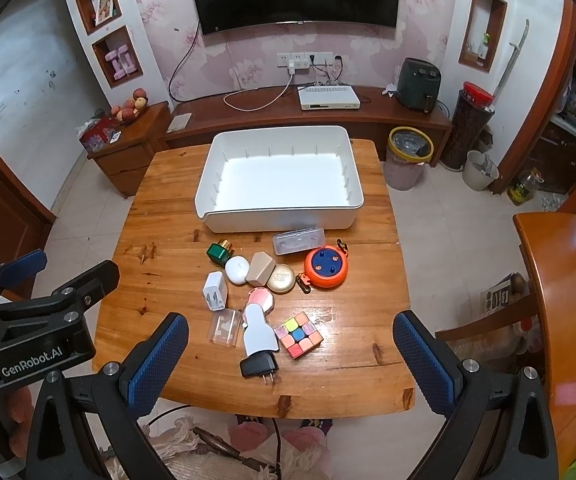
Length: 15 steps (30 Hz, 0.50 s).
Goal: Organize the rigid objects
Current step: 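Reach the right tool to the Rubik's cube while the left tool reaches the white charger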
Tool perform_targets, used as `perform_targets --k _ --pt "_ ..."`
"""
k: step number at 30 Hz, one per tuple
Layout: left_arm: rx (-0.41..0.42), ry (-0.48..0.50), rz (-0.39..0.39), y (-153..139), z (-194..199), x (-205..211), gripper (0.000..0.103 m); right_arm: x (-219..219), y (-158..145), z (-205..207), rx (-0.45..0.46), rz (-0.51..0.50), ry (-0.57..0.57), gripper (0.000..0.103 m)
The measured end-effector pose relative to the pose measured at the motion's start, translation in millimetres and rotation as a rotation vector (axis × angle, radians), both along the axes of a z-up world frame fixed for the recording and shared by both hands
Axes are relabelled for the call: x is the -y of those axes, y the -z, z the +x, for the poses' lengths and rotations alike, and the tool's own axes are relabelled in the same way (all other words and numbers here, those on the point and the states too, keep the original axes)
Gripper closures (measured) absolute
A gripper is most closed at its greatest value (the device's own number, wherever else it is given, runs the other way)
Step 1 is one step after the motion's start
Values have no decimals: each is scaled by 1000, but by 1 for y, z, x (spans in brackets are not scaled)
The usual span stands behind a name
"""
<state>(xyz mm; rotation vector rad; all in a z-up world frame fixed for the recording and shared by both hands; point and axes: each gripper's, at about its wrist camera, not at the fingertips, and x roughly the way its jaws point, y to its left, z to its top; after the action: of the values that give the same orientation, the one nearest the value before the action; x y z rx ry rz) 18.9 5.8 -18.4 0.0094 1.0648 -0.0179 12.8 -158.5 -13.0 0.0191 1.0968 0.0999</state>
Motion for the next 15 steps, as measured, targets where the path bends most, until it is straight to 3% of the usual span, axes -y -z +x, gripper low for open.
perform_targets --k 15 --pt "-60 66 -13 36 34 -7 1 -12 24 9 2 -6 -8 1"
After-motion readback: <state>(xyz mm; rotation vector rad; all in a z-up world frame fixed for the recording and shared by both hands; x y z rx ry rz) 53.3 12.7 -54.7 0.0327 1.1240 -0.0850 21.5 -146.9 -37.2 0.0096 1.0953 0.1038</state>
